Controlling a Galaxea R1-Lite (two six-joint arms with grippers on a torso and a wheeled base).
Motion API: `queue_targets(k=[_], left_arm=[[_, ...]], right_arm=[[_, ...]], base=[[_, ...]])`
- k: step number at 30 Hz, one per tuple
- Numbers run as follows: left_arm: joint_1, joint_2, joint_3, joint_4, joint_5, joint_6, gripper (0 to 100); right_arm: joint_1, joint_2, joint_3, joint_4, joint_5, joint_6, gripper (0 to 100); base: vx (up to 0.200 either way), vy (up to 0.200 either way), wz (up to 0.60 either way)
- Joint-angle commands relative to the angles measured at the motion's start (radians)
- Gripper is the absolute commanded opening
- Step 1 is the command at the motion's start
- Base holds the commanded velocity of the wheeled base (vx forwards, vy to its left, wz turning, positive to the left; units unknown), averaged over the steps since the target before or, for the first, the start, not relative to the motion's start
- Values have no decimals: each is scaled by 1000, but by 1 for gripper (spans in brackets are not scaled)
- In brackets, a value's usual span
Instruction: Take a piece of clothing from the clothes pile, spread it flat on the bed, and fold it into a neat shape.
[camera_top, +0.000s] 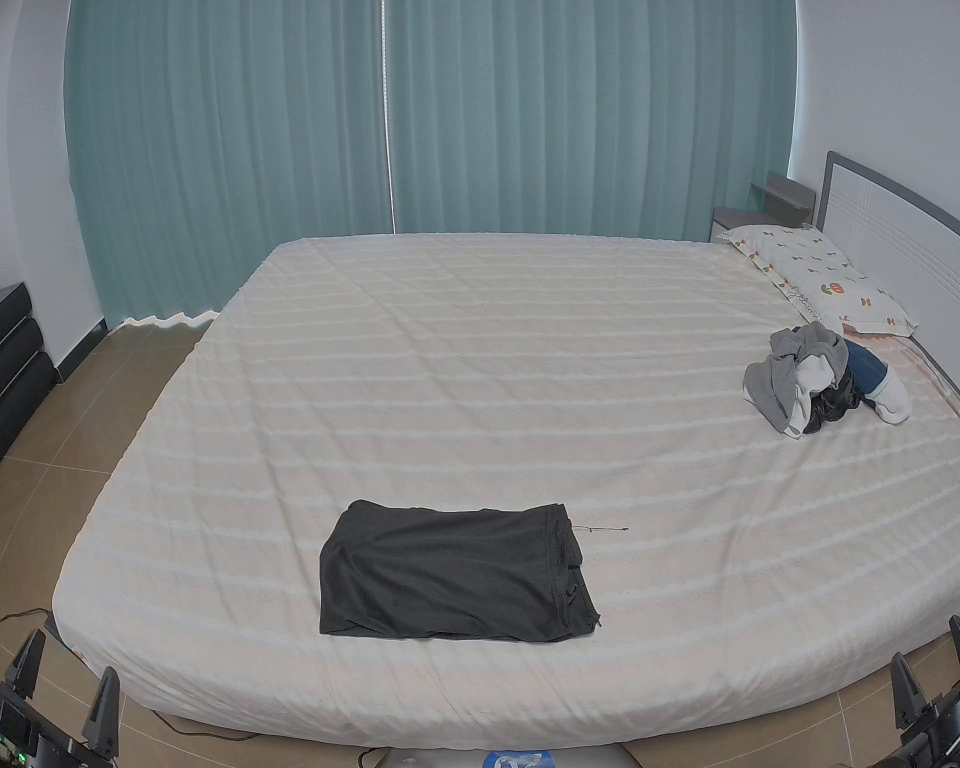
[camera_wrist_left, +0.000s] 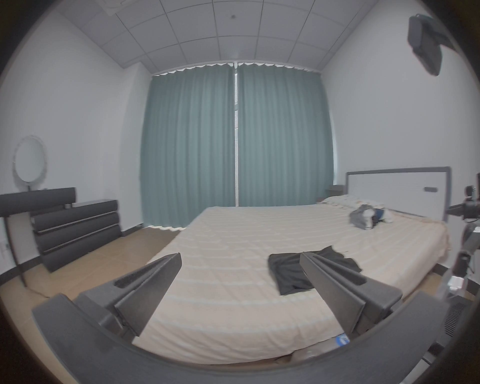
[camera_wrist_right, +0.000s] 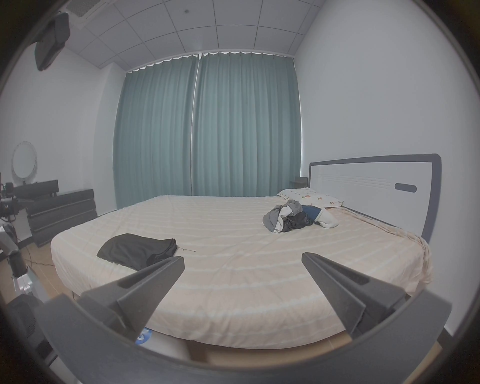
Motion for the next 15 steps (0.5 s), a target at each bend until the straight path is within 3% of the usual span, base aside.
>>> queue_targets(k=[1, 3, 7, 9, 12, 14, 15], left_arm=[[-18, -37, 13, -3, -92, -26, 100], [-18, -37, 18, -5, -141, -15, 100], [-18, -37, 18, -6, -136, -25, 100], [-18, -37, 18, -8, -63, -29, 100], [-16, -37, 18, 43, 140, -25, 100], [-16, -37, 18, 50, 129, -25, 100], [-18, -37, 18, 43, 77, -9, 100]], right_arm=[[1, -16, 9, -18, 41, 20, 100], [1, -16, 52, -104, 69, -107, 100], [1, -16, 51, -75, 49, -55, 100], [1, -15, 51, -63, 31, -9, 100], [1, -16, 51, -63, 14, 16, 100], [1, -16, 51, -63, 14, 14, 100], [1, -16, 51, -63, 14, 7, 100]], base=[[0, 0, 0], [0, 0, 0], [0, 0, 0], [0, 0, 0], [0, 0, 0], [0, 0, 0], [0, 0, 0]])
